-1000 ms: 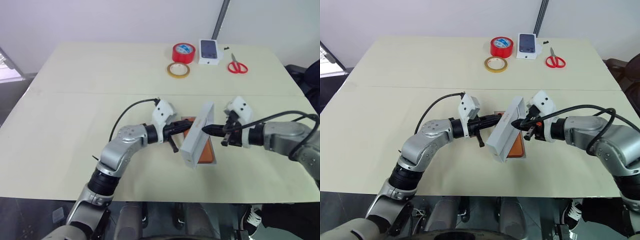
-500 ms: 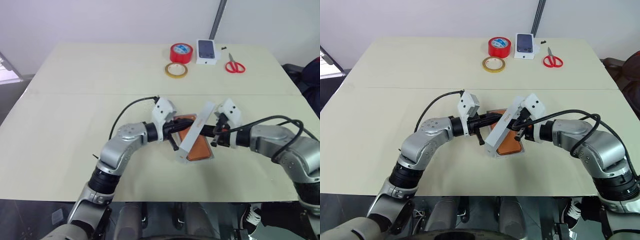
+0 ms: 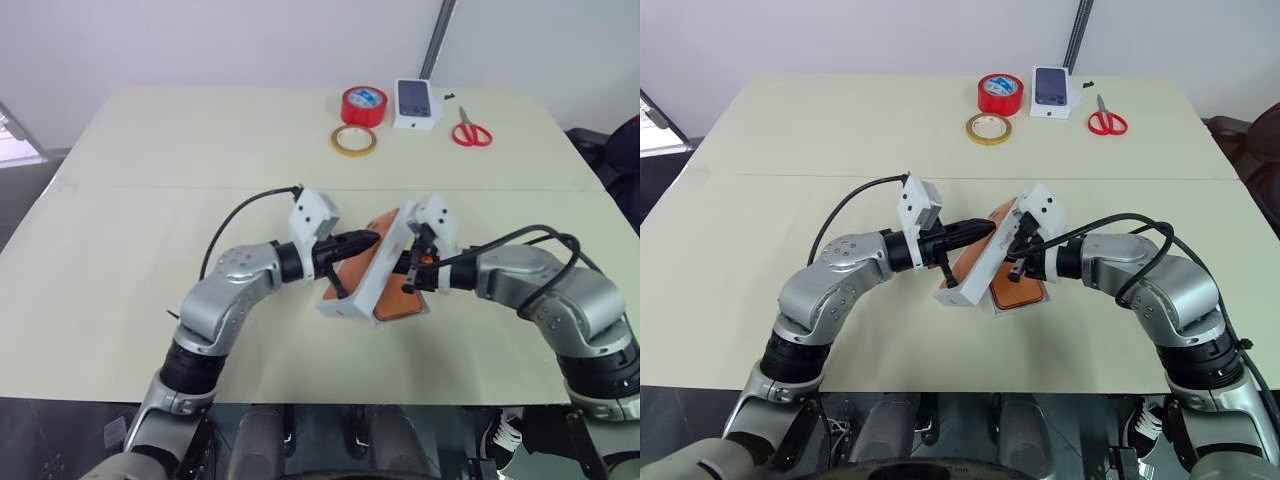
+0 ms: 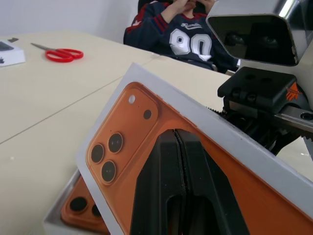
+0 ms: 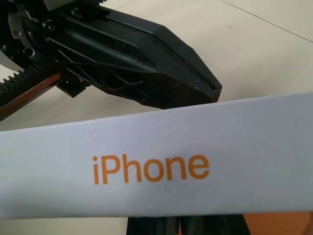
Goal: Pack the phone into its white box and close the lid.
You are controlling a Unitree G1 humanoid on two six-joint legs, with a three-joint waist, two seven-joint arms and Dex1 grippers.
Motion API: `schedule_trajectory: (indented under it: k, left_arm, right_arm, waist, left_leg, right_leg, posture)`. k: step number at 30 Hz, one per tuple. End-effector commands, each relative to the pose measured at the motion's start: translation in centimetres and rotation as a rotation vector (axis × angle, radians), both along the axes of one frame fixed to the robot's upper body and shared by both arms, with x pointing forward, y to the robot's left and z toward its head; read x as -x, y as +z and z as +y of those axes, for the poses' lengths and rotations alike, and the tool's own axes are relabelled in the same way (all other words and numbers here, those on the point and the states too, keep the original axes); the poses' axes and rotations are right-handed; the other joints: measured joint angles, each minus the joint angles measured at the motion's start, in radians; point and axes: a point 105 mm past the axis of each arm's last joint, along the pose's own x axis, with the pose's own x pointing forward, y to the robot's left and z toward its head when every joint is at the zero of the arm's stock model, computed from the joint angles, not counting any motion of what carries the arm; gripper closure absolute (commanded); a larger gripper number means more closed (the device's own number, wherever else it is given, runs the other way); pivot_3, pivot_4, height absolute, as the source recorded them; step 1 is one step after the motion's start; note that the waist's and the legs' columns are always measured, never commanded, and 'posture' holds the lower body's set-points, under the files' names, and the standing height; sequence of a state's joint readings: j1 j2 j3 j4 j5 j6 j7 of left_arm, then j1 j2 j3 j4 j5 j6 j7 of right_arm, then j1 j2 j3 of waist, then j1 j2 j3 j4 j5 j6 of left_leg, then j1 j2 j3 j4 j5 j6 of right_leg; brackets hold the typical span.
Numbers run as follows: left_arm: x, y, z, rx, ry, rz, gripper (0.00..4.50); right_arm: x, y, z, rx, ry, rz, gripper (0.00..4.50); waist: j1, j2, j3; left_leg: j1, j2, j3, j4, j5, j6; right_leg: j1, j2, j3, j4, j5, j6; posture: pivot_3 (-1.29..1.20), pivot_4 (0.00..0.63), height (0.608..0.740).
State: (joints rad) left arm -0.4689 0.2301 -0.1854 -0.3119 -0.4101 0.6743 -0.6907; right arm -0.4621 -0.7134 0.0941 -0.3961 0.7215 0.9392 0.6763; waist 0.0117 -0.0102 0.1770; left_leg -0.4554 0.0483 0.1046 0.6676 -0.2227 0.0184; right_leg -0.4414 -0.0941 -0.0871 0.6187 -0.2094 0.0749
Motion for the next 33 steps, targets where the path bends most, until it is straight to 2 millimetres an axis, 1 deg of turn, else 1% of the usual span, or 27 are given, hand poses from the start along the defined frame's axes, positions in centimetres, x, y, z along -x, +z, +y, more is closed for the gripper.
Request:
schedule_trajectory:
  k: [1,3,6,9,11,15,19,24,26,29,31,33]
  left_arm:
    - [0.6,-0.1,0.7,-0.011,0.011,0.01,4.5]
    - [0.5,-0.2,1.2,-0.014,0.033,0.022,4.5]
    - [0.3,-0.7,2.1,-0.027,0.062,0.053,4.5]
    - [0.1,-1.4,2.7,-0.051,0.087,0.074,4.5]
    - [0.0,-1.7,2.8,-0.059,0.093,0.084,4.5]
    - [0.0,-2.1,2.4,-0.078,0.077,0.099,4.5]
    - [-0.1,-2.3,1.3,-0.073,0.046,0.109,4.5]
    - [-0.4,-2.3,-0.2,-0.075,0.017,0.096,4.5]
    - [-0.6,-2.0,-0.4,-0.064,0.022,0.087,4.5]
    - [-1.3,-1.0,1.2,-0.028,0.083,0.076,4.5]
    - [-1.5,-0.2,2.6,-0.002,0.128,0.068,4.5]
    - [-2.0,0.3,4.9,0.013,0.206,0.078,4.5]
  right_arm:
    - [0.3,1.8,1.8,-0.02,0.085,-0.085,4.47]
    - [0.0,1.3,2.0,0.0,0.088,-0.082,4.47]
    - [-0.3,0.6,1.8,0.035,0.087,-0.073,4.47]
    - [-0.9,0.0,1.0,0.074,0.069,-0.077,4.47]
    - [-1.4,0.0,0.2,0.093,0.042,-0.087,4.47]
    - [-2.6,0.3,-2.4,0.146,-0.03,-0.111,4.47]
    - [-3.6,0.9,-4.9,0.196,-0.107,-0.145,4.47]
    - [-3.8,1.0,-5.9,0.236,-0.144,-0.166,4.47]
    - [-3.6,1.0,-6.1,0.25,-0.147,-0.174,4.47]
    - [-3.5,2.0,-6.2,0.237,-0.16,-0.199,4.47]
    - [-3.4,2.3,-5.9,0.239,-0.156,-0.212,4.47]
    - [-3.0,2.2,-5.3,0.251,-0.13,-0.213,4.47]
  waist:
    - [0.0,0.0,0.0]
    - [0.0,0.0,0.0]
    - [0.003,0.0,0.0]
    - [0.002,0.0,0.0]
    - [0.003,0.0,0.0]
    - [0.003,0.0,0.0]
    - [0.002,0.0,0.0]
    - [0.001,0.0,0.0]
    - [0.002,0.0,0.0]
    - [0.002,0.0,0.0]
    - [-0.001,0.0,0.0]
    - [-0.002,0.0,0.0]
  left_leg:
    - [0.0,0.0,0.0,0.0,0.0,0.0]
    - [0.0,0.0,0.0,0.0,0.0,0.0]
    - [0.0,0.0,0.0,0.0,0.0,0.0]
    - [0.0,0.0,0.0,0.0,0.0,0.0]
    - [0.0,0.0,0.0,0.0,0.0,0.0]
    - [0.0,-0.001,0.001,0.0,0.0,0.0]
    - [0.0,-0.001,0.001,0.0,0.0,0.0]
    - [0.0,-0.001,0.001,0.0,0.0,0.0]
    - [0.0,-0.001,0.001,0.0,0.0,0.0]
    - [0.0,-0.001,0.001,0.0,0.0,0.0]
    - [0.0,-0.001,0.001,0.0,0.0,0.0]
    - [0.0,0.0,0.001,0.0,0.0,0.0]
  right_leg:
    - [0.0,0.0,0.0,0.0,0.0,0.0]
    - [0.0,0.0,0.0,0.0,0.0,0.0]
    - [0.0,0.0,0.0,0.0,0.0,0.0]
    - [0.0,-0.001,0.0,0.0,0.0,0.0]
    - [0.0,-0.001,0.0,0.0,0.0,0.0]
    - [0.0,-0.001,0.0,0.0,0.0,0.0]
    - [0.0,-0.001,0.0,0.0,0.0,0.0]
    - [0.0,-0.001,0.0,0.0,0.0,0.001]
    - [0.0,-0.001,0.0,0.0,0.001,0.001]
    - [0.0,-0.001,0.0,0.0,0.001,0.001]
    - [0.0,-0.001,0.0,0.0,0.001,0.001]
    - [0.0,0.0,0.0,0.001,0.001,0.002]
  posture:
    - [0.0,0.15,0.73]
    - [0.0,0.15,0.73]
    - [0.0,0.15,0.73]
    - [0.0,0.15,0.73]
    - [0.0,0.15,0.73]
    - [0.0,0.15,0.73]
    - [0.0,0.15,0.73]
    - [0.0,0.15,0.73]
    - [0.0,0.15,0.73]
    - [0.0,0.15,0.73]
    - [0.0,0.15,0.73]
    - [0.0,0.15,0.73]
